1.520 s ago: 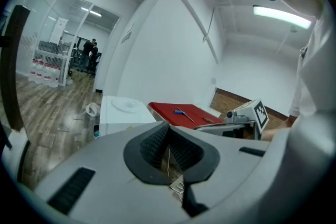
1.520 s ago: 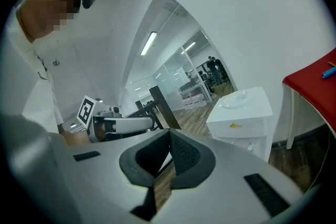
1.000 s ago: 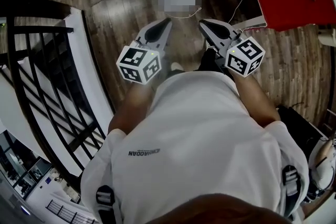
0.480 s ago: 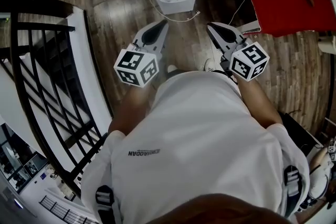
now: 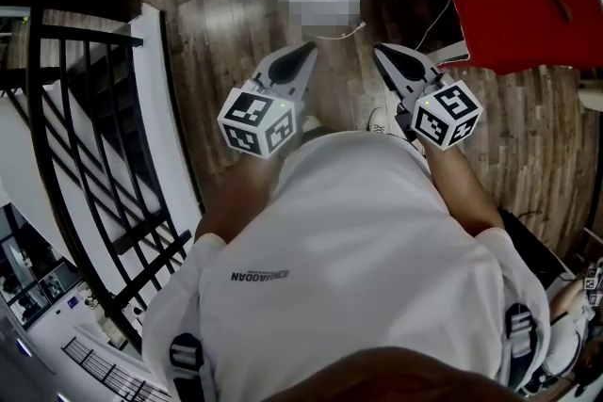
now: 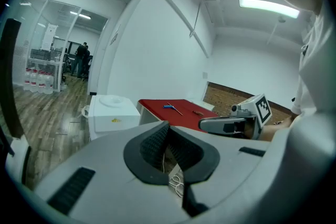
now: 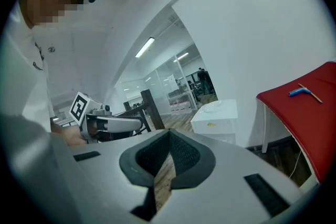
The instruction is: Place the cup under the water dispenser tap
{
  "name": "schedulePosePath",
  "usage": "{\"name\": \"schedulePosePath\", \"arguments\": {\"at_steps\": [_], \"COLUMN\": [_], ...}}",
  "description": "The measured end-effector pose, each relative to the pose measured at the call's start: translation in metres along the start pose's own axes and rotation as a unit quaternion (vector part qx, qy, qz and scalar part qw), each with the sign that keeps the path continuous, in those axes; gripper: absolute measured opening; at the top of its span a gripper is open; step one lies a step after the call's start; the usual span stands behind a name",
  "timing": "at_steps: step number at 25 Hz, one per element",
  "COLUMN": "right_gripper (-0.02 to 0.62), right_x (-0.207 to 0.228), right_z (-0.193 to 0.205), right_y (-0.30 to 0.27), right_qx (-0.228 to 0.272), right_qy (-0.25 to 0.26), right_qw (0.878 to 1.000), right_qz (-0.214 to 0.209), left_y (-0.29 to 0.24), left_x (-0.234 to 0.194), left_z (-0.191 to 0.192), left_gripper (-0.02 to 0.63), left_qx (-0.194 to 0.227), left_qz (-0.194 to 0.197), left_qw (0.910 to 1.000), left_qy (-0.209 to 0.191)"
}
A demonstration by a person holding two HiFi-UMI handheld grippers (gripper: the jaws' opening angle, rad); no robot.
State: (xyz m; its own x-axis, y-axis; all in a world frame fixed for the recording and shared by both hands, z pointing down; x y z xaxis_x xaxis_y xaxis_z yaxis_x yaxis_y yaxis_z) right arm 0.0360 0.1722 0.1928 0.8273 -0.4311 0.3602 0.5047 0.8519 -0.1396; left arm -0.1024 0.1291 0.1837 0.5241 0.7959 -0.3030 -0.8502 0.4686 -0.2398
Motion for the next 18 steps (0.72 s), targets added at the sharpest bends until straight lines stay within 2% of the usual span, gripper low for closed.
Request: {"name": "schedulePosePath", "arguments": {"at_steps": [9,18], "right_gripper": [0.021,0.021], "right_x": [-0.002,-0.009], "right_z": [-0.003,-0.006], "right_y": [0.011,0.006], "right_qx": [0.008,0.005], "right_qy": [0.014,0.014], "right_qw": [1.0,1.0], "right_qz": [-0.004,-0.008], "left_y": [0.0,0.008], "left_x": [0.011,0.002], "left_z": [-0.001,0.0], "left_gripper": [-0.005,-0.005], "left_qx": [0.007,0.006], "left_qz": [-0.002,-0.013], "left_qw": [0.9999,0.9999], "left_qy": [-0.007,-0.001]}}
Point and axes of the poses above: the fingertips, and each gripper's own axes: y backward along the fingers, x to its right, z out of its underside, the point moved 3 cm from there along y, backward along the fingers, and after that the axes turned 6 degrees about x, right-handed, at the moved point
